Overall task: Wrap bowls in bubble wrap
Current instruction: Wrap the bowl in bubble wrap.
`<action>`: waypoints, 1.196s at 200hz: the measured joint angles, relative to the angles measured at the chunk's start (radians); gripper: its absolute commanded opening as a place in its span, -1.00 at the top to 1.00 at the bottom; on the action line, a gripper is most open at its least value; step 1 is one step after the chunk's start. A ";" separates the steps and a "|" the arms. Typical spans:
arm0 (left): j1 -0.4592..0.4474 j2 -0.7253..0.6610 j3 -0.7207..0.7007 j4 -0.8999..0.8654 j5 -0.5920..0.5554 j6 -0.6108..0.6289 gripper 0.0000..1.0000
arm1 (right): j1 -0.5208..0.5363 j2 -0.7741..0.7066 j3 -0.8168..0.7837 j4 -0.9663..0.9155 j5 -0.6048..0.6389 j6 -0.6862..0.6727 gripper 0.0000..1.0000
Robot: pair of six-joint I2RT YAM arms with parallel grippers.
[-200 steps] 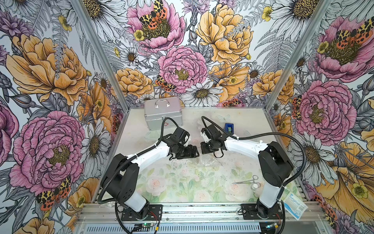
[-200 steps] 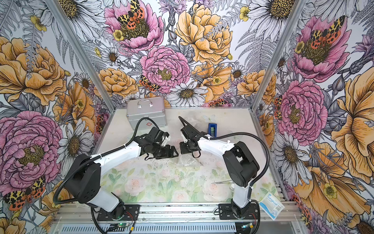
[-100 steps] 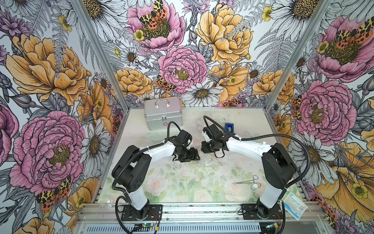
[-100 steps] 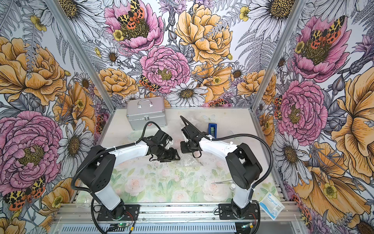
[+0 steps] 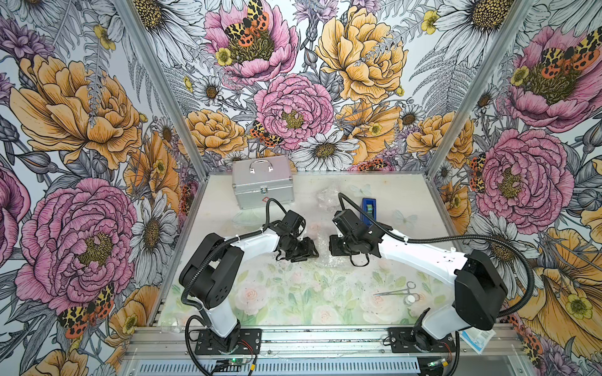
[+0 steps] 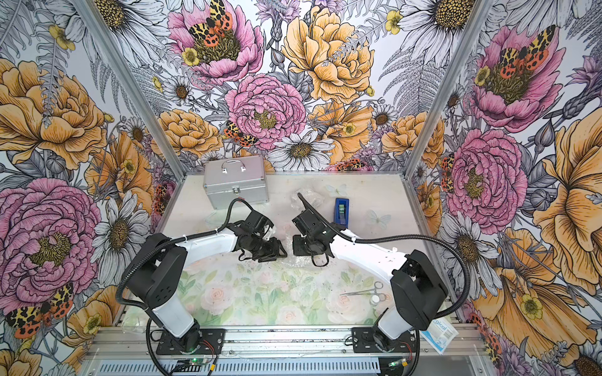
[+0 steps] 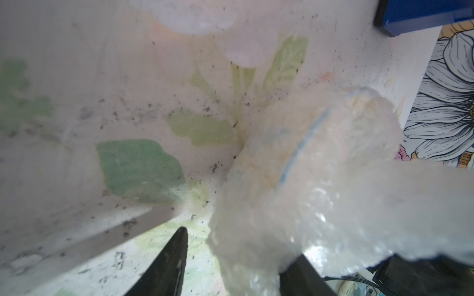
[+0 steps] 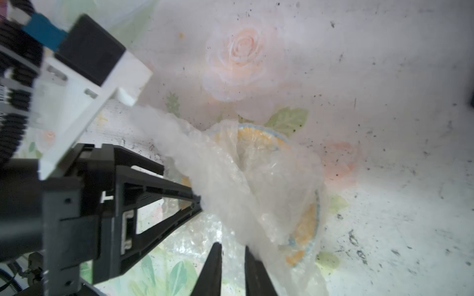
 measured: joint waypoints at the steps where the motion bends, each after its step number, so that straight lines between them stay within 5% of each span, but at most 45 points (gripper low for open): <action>1: 0.000 0.000 0.000 0.001 0.000 0.000 -0.08 | -0.001 0.005 0.002 0.000 0.002 0.001 0.67; 28: 0.002 0.000 -0.002 0.006 0.001 -0.007 -0.13 | -0.042 0.105 0.061 -0.006 0.009 0.000 0.72; 80: 0.038 -0.011 0.003 0.005 0.013 -0.023 -0.64 | -0.076 0.275 0.209 0.000 -0.070 -0.108 0.62; 145: 0.089 0.030 0.122 0.070 0.054 -0.025 -0.68 | -0.076 0.288 0.212 0.004 -0.150 -0.195 0.41; 190: 0.081 0.080 0.111 0.116 0.060 -0.034 -0.17 | -0.076 0.280 0.209 0.000 -0.152 -0.192 0.39; 227: 0.086 0.126 0.092 0.160 0.079 -0.060 0.09 | -0.054 0.108 0.135 -0.008 -0.066 -0.101 0.13; 239: 0.087 0.125 0.086 0.165 0.078 -0.064 0.12 | -0.032 0.028 0.122 -0.030 -0.013 -0.031 -0.18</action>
